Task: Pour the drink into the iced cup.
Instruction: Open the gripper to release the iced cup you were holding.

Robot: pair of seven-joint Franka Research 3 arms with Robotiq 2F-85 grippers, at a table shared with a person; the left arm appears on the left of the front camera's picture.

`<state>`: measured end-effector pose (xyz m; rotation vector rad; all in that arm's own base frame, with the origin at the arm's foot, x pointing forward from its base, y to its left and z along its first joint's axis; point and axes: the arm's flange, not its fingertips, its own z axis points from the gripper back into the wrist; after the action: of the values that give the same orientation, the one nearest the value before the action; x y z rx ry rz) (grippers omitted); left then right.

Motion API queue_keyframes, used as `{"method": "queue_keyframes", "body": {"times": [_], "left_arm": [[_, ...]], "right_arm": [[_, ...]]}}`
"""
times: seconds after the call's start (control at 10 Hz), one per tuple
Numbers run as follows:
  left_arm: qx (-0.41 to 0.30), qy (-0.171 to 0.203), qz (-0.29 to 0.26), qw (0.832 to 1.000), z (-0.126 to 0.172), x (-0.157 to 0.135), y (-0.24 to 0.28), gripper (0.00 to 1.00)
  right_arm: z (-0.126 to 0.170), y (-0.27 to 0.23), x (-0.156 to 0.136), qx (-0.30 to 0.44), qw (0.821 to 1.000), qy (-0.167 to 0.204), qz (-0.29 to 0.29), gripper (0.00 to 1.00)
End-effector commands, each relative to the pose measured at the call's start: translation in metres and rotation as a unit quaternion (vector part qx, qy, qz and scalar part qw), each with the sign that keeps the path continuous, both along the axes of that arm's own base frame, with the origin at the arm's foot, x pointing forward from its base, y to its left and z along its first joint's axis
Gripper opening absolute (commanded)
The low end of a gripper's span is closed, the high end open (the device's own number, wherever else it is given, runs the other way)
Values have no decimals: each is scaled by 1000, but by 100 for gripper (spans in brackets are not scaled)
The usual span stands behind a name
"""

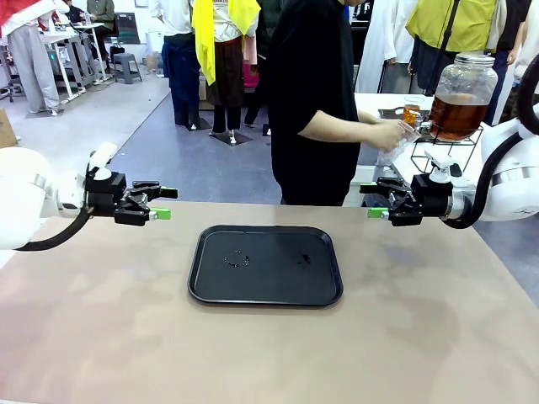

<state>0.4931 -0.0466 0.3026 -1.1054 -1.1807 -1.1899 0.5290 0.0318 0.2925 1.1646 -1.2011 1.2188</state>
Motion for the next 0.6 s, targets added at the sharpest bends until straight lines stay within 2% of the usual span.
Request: {"method": "queue_keyframes", "body": {"times": [0.0,0.5], "left_arm": [[-2,0,9,1000,2,1,-2,100],[-2,0,9,1000,2,1,-2,100]], "right_arm": [[4,2,4,-4,1000,1,1,100],[4,2,4,-4,1000,1,1,100]]}}
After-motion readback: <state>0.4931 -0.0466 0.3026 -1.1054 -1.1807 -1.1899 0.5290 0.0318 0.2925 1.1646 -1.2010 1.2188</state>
